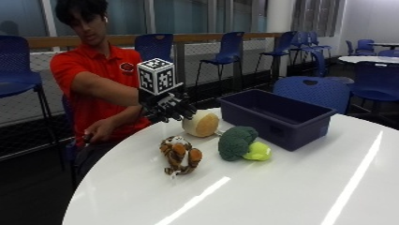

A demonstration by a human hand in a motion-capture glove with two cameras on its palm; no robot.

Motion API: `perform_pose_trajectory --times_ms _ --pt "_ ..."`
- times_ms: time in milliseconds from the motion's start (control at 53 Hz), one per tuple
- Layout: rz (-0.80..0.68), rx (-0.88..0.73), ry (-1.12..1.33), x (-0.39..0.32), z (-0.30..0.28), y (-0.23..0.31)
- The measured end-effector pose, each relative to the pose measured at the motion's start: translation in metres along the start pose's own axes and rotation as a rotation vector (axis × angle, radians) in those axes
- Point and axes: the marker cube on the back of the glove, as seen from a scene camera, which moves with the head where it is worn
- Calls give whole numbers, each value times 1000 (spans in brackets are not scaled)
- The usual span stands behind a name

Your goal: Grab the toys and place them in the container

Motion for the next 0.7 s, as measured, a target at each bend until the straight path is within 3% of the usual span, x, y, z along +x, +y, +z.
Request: perform_pose_trajectory --times_ms 697 --pt "-11 30 20 8 -2 -15"
